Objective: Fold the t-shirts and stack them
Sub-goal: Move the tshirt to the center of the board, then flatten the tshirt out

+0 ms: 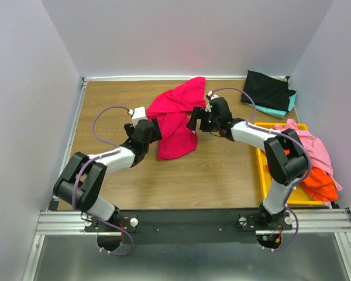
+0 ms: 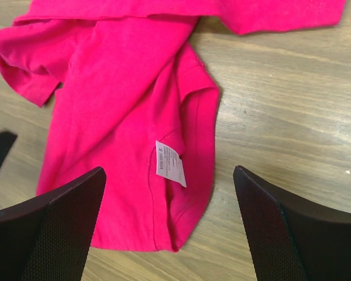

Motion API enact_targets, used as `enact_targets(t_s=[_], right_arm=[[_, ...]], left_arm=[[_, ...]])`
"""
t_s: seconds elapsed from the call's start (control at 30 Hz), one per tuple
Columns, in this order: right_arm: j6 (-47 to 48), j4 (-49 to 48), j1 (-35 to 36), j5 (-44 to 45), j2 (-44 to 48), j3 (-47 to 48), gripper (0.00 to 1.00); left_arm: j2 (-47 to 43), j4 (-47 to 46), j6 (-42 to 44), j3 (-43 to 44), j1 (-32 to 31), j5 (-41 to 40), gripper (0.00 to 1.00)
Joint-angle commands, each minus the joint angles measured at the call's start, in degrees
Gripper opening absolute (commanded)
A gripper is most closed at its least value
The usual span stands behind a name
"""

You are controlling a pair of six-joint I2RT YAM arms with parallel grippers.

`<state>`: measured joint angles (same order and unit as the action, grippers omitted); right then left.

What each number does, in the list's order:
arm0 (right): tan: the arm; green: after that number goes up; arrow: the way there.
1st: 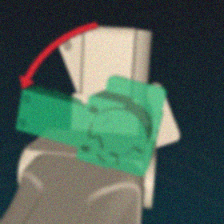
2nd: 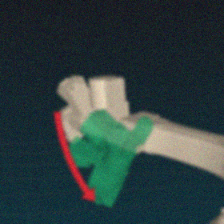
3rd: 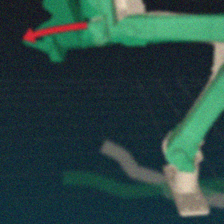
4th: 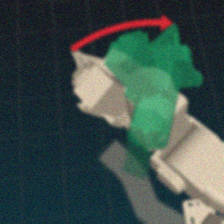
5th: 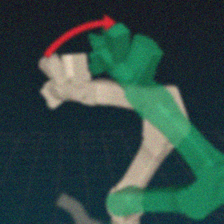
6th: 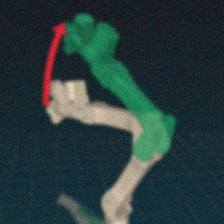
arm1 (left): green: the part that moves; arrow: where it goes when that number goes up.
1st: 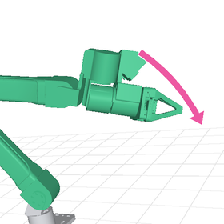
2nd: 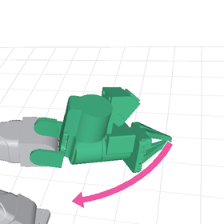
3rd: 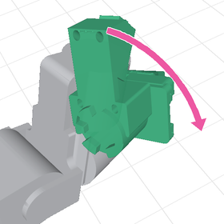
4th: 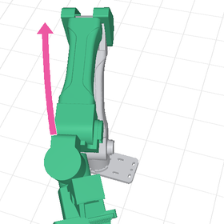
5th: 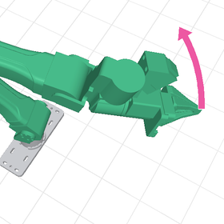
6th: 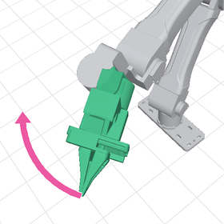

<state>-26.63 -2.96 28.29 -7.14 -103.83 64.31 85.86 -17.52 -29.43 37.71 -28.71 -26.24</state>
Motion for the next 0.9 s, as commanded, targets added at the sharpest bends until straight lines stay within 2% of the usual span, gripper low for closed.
enact_targets(t_s=[0.0,0.23,0.33,0.4,0.47,0.87], right_arm=[[1.58,-1.78,1.15,2.57,0.56,-0.86,0.96],[1.58,-1.78,1.76,2.04,0.82,-1.56,0.95],[1.76,-1.78,2.47,1.42,0.91,-1.65,0.95],[1.85,-1.61,2.99,1.51,0.39,-1.47,0.95],[1.93,-1.70,3.08,1.60,-0.14,-1.47,0.95],[1.76,-1.34,3.35,0.63,-5.33,-0.68,0.94]], left_arm=[[5.18,-1.47,-0.01,3.85,2.51,1.98,0.97],[10.99,-1.73,0.16,8.60,4.45,2.34,0.91],[12.92,0.99,-0.10,10.88,4.80,1.10,0.83],[13.54,1.61,-0.27,11.68,5.15,1.01,0.82],[13.98,1.96,-0.36,12.03,5.33,1.10,0.74],[16.00,6.79,1.48,15.46,5.33,2.33,0.73]])
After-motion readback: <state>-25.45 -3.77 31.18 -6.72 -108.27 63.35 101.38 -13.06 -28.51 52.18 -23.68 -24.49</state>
